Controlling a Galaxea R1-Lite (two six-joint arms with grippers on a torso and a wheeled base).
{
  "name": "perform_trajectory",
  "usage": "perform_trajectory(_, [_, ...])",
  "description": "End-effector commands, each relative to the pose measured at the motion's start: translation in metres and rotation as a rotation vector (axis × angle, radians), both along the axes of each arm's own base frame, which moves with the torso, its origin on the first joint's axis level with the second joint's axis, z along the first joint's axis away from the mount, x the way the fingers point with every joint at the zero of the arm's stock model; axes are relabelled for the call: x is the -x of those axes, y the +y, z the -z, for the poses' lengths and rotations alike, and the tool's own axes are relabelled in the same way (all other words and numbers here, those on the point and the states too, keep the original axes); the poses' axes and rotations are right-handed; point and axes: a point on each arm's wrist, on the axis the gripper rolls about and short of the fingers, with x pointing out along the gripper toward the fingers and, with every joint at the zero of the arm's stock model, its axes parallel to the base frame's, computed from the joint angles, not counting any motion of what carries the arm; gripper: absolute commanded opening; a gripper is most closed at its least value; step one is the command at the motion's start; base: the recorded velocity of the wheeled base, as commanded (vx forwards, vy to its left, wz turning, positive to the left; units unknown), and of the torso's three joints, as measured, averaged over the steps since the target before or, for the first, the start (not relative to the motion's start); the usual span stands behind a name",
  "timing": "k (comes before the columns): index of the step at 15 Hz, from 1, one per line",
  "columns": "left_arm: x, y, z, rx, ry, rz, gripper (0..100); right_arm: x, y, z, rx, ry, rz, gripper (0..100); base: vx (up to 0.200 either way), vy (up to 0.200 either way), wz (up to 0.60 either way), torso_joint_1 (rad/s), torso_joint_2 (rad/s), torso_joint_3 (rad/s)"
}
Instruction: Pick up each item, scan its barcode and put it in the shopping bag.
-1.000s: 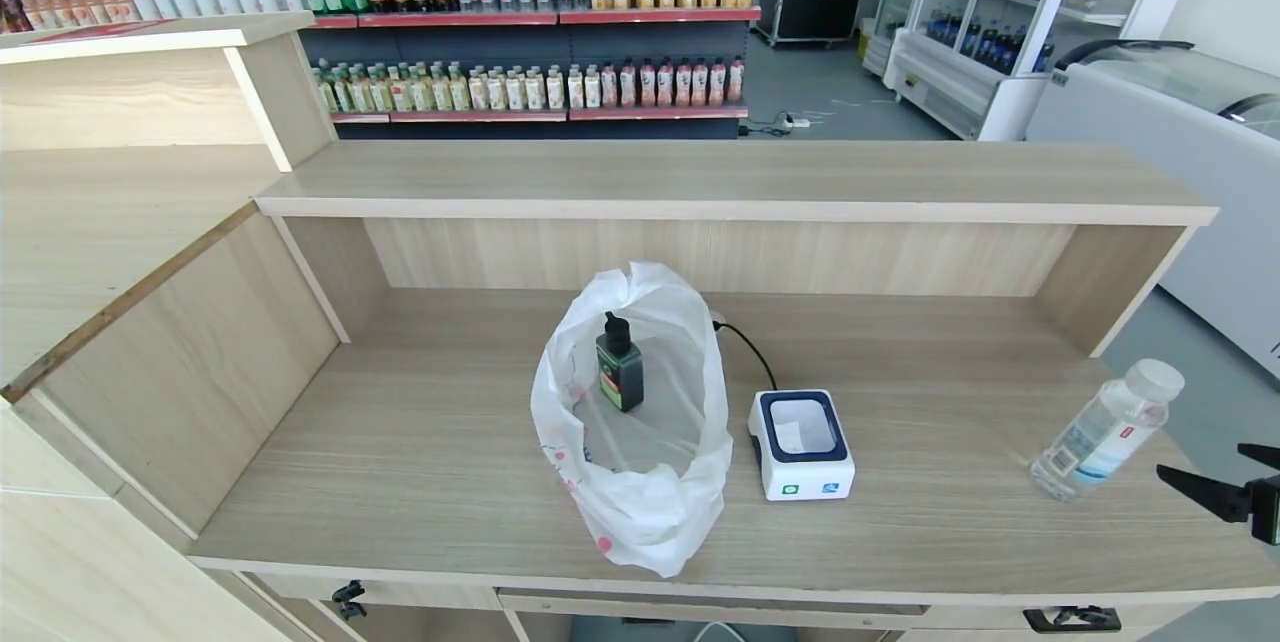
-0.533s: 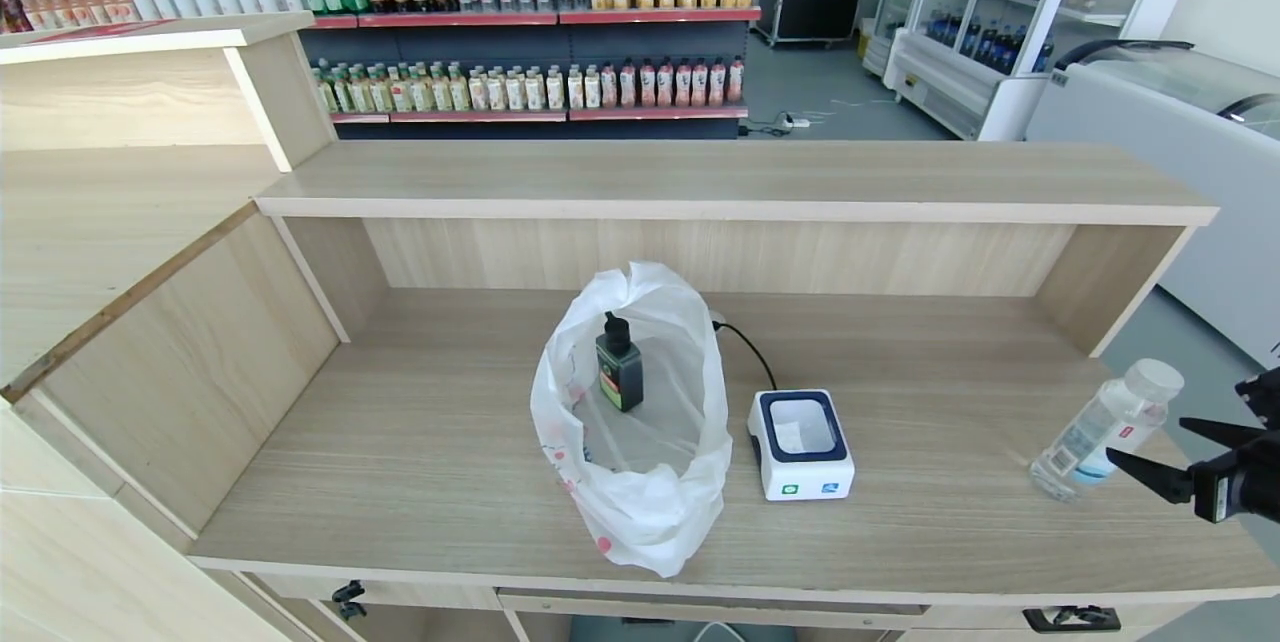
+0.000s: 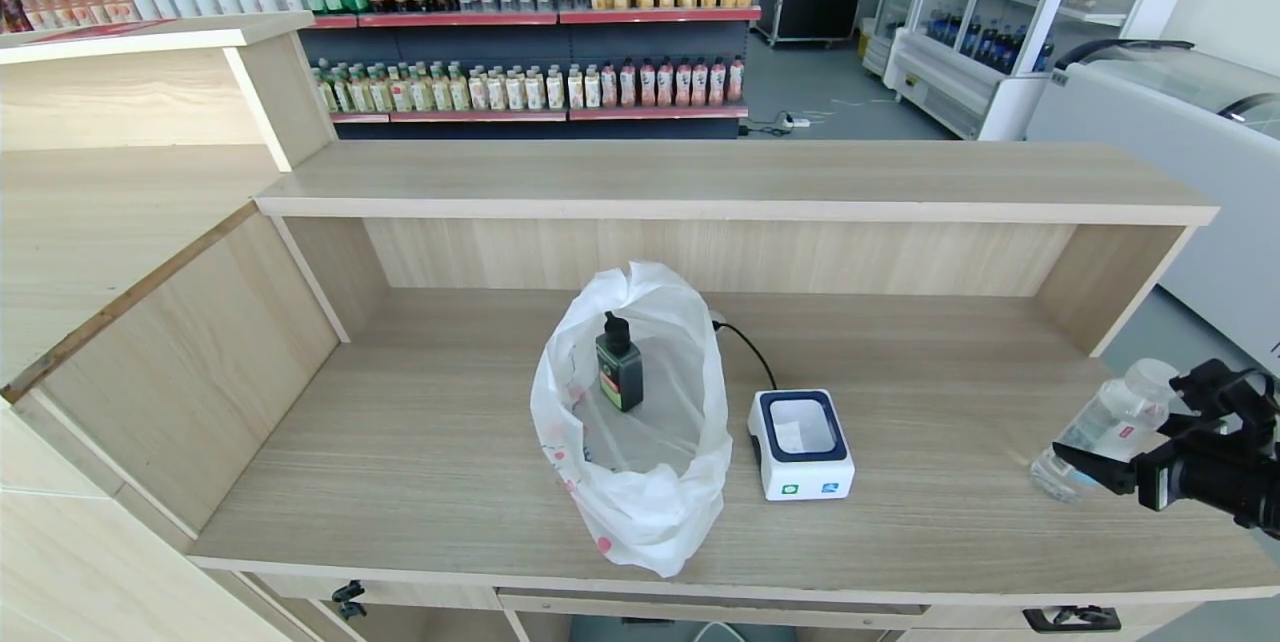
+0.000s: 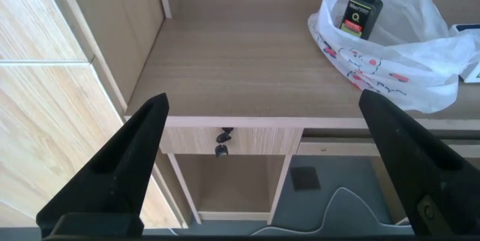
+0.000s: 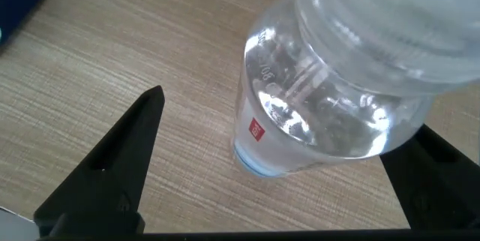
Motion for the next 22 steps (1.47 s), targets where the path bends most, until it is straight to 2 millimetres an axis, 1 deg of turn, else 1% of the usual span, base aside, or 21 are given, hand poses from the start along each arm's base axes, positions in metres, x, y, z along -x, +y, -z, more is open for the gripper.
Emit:
perform_trajectory(1, [0.000,0.000,0.000,0.000,0.002,0.000,100,-0.002,0.000,0.004,-0.005,0.008,-0.005,100,0.000,0.000,0.00,0.000,0.00,0.000])
perform_trajectory(4, [0.000,0.000,0.000,0.000,0.002,0.000,100,-0.004,0.000,0.006,-0.006,0.010,-0.006,100,0.000,0.000,0.00,0.000,0.00,0.000])
perform_trajectory(12, [0.000,0.000,0.000,0.000,0.002,0.000,100,-0.018,0.005,0.012,-0.010,0.006,-0.039,100,0.000,0.000,0.00,0.000,0.00,0.000])
perform_trajectory(17, [0.000,0.000,0.000,-0.001,0.001,0.000,100,-0.024,0.005,0.010,-0.001,-0.013,-0.049,100,0.000,0.000,0.00,0.000,0.00,0.000])
perform_trajectory(18, [0.000,0.000,0.000,0.000,0.002,0.000,100,-0.024,0.005,0.010,-0.001,-0.013,-0.049,0,0.000,0.000,0.00,0.000,0.00,0.000])
perform_trajectory(22, [0.000,0.000,0.000,0.000,0.002,0.000,100,-0.024,0.005,0.010,-0.001,-0.013,-0.050,0,0.000,0.000,0.00,0.000,0.00,0.000])
